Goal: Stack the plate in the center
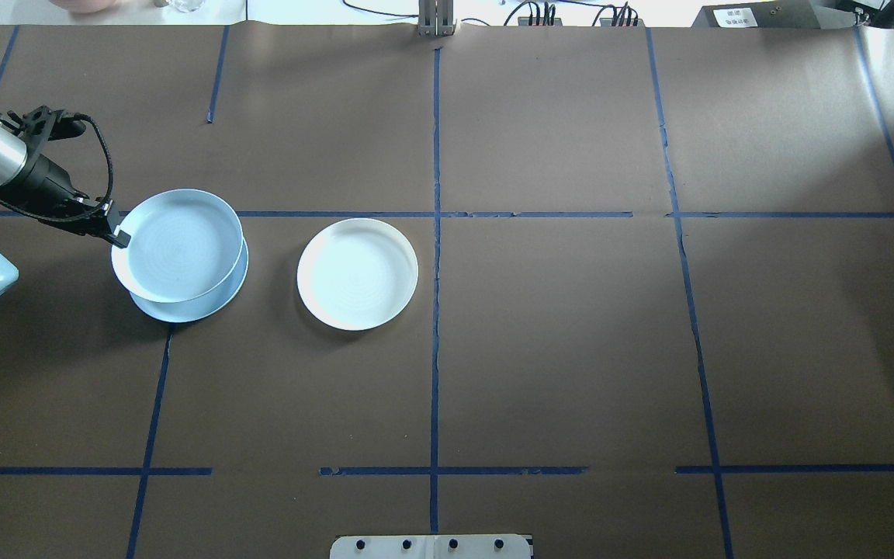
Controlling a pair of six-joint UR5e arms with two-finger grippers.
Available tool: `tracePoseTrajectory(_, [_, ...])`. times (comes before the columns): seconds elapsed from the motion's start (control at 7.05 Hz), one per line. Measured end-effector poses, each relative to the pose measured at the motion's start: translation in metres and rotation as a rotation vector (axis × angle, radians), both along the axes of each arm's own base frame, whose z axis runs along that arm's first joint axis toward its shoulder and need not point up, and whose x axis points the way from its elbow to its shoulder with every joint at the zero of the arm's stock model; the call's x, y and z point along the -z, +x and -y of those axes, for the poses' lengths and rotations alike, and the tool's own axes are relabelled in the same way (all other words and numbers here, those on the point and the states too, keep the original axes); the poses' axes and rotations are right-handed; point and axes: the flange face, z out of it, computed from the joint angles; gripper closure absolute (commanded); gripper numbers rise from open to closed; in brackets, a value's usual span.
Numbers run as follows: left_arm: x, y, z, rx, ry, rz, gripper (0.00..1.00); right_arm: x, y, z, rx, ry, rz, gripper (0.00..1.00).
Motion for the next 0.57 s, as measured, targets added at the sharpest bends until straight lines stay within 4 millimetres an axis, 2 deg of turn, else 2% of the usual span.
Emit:
tracePoseTrajectory(0.28, [-0.002,0.007,-0.004,-0.007,0.000,0.007,1.00,0.000,0.000,0.000,0.000,0.000,0.000,0.00])
tracePoseTrajectory(0.43, [-0.001,0.011,-0.006,-0.017,0.001,0.005,0.90,0.000,0.000,0.000,0.000,-0.001,0.000,0.00])
tracePoseTrajectory(0.57, [-0.001,0.014,-0.008,-0.021,0.001,0.005,0.49,0.000,0.000,0.000,0.000,-0.001,0.000,0.00])
